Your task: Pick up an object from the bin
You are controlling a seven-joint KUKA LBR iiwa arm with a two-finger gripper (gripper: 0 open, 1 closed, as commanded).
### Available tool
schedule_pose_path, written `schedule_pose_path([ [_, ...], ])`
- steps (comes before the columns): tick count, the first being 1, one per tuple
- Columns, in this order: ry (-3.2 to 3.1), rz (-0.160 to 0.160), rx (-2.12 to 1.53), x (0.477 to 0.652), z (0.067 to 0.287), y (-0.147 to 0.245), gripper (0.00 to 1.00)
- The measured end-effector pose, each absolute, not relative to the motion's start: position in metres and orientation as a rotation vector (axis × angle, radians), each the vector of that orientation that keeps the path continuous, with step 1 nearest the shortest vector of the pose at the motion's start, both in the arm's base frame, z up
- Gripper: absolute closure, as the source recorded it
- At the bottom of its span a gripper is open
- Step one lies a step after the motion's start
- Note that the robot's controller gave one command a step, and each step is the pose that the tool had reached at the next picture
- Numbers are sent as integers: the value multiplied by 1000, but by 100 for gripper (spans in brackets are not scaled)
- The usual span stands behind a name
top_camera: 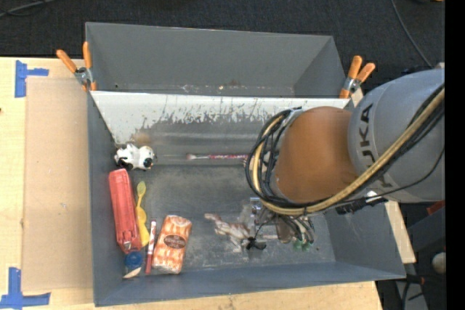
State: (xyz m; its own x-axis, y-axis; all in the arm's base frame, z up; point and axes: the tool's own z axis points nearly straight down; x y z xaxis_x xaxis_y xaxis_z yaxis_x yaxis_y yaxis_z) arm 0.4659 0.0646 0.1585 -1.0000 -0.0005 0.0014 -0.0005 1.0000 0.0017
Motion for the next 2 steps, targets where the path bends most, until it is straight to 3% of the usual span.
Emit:
schedule_pose_path([
  [1, -3135, -2, 21, 470, 171, 63, 100],
  [2, -3133, -2, 45, 469, 243, 50, 100],
])
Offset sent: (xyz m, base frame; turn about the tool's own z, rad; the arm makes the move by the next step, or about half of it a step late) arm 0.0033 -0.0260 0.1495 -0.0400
